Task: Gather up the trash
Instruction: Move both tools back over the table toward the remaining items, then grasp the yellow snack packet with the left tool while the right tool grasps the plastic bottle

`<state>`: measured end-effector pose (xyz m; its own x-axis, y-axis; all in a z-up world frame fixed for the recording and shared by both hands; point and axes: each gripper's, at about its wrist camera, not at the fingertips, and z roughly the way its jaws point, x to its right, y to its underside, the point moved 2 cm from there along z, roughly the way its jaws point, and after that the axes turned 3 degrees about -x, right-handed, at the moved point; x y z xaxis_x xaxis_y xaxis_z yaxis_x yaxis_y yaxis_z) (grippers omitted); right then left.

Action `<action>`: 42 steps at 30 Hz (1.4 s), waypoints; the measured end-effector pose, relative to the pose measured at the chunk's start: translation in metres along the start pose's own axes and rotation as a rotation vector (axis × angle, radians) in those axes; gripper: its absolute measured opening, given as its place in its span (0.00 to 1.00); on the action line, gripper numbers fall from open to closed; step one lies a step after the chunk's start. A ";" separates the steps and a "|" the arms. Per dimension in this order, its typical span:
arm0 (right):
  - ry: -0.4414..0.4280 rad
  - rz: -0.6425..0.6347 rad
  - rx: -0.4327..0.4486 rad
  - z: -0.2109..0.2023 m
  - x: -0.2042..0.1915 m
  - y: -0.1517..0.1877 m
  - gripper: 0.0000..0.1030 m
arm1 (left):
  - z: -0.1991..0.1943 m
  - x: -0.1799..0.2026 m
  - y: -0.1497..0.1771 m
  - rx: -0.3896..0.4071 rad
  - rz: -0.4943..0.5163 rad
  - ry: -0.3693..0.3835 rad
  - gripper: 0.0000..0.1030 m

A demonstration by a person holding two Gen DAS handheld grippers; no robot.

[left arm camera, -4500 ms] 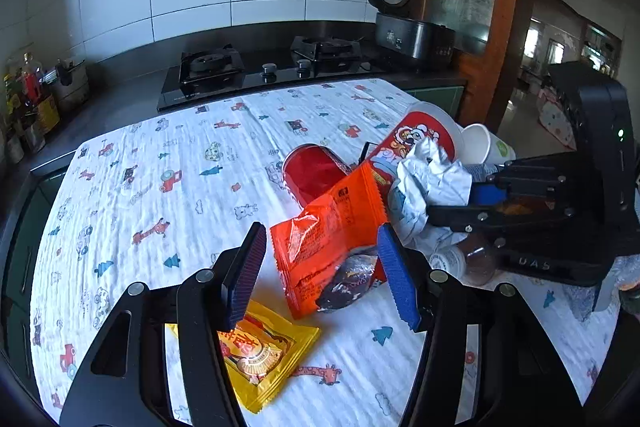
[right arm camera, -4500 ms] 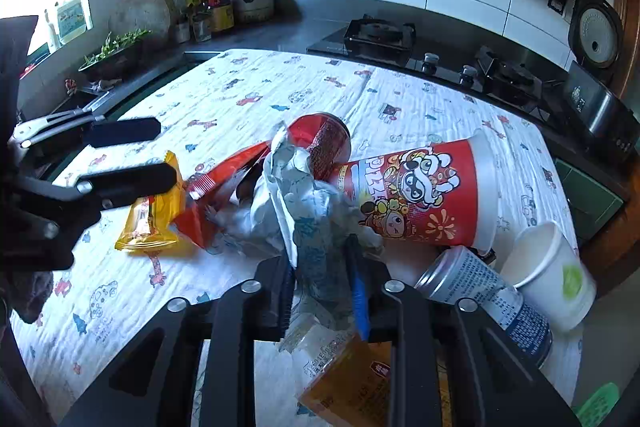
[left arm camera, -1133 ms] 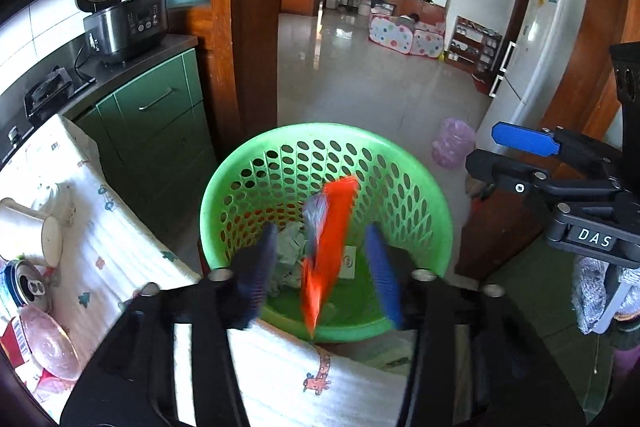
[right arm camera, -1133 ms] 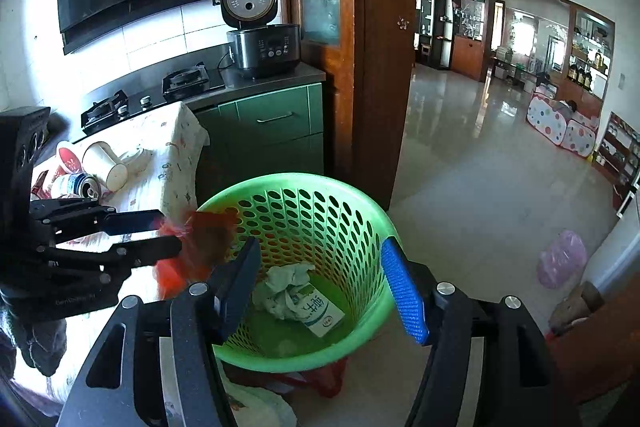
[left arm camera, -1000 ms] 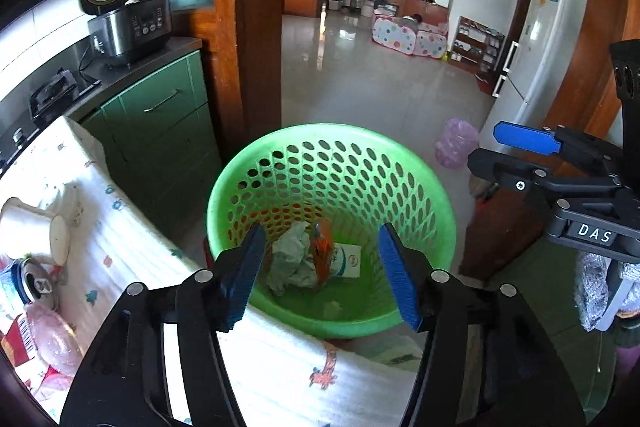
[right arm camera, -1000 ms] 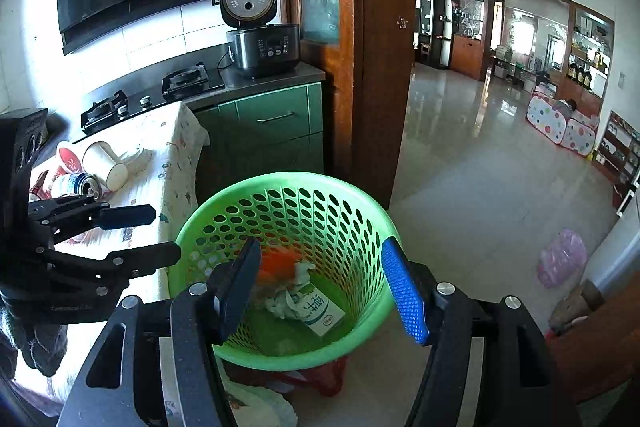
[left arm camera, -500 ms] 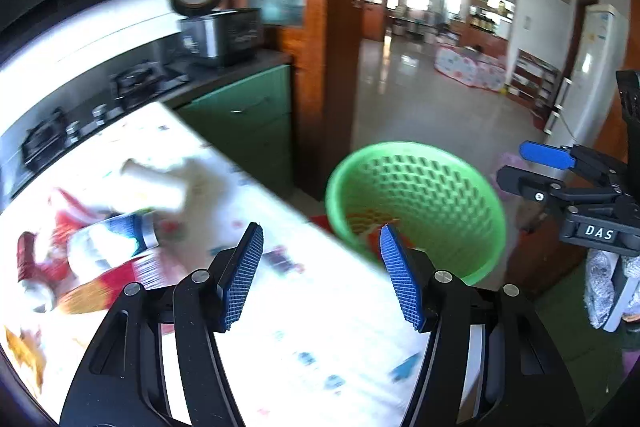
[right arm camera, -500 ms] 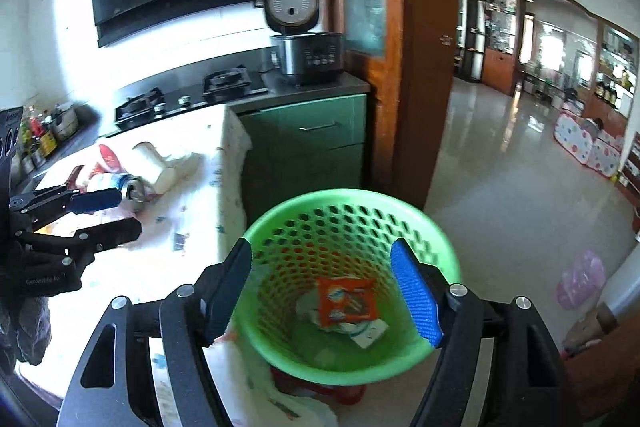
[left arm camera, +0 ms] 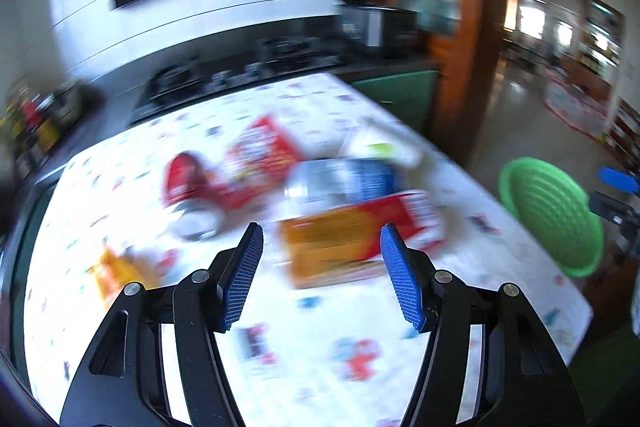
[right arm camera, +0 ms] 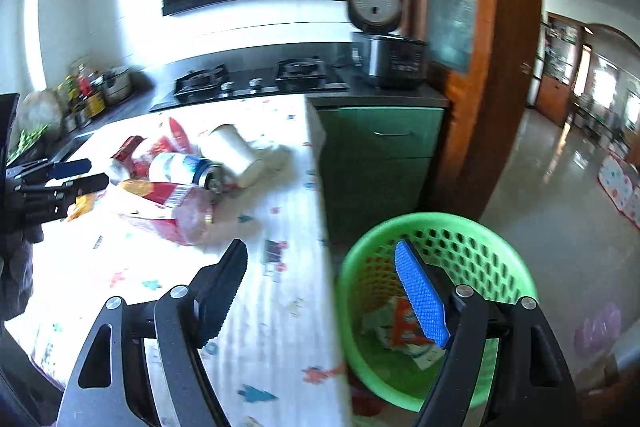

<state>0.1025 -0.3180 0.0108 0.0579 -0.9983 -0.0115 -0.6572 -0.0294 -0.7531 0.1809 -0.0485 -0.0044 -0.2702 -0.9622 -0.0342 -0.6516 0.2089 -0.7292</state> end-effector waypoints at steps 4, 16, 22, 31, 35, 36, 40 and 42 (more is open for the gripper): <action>-0.038 -0.051 -0.002 0.009 -0.026 -0.010 0.74 | 0.004 -0.058 0.008 -0.025 -0.099 -0.104 0.59; -0.124 -0.174 -0.036 0.041 -0.081 -0.030 0.75 | 0.025 -0.197 0.029 -0.120 -0.400 -0.316 0.70; -0.155 -0.222 -0.060 0.060 -0.104 -0.036 0.76 | 0.046 -0.230 0.038 -0.182 -0.524 -0.270 0.76; -0.182 -0.296 -0.092 0.081 -0.131 -0.038 0.77 | 0.077 -0.242 0.044 -0.248 -0.585 -0.262 0.80; -0.187 -0.332 -0.108 0.089 -0.141 -0.039 0.77 | 0.086 -0.240 0.042 -0.270 -0.573 -0.274 0.80; -0.189 -0.339 -0.111 0.089 -0.142 -0.039 0.77 | 0.088 -0.241 0.042 -0.278 -0.570 -0.275 0.80; -0.194 -0.385 -0.122 0.095 -0.152 -0.042 0.77 | 0.097 -0.240 0.043 -0.304 -0.557 -0.279 0.80; -0.198 -0.406 -0.129 0.097 -0.157 -0.044 0.77 | 0.100 -0.239 0.043 -0.312 -0.554 -0.275 0.78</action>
<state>0.1950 -0.1551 -0.0185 0.4636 -0.8761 0.1325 -0.6393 -0.4343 -0.6345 0.2879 0.1731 -0.0959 0.3236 -0.9424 0.0844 -0.8264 -0.3250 -0.4598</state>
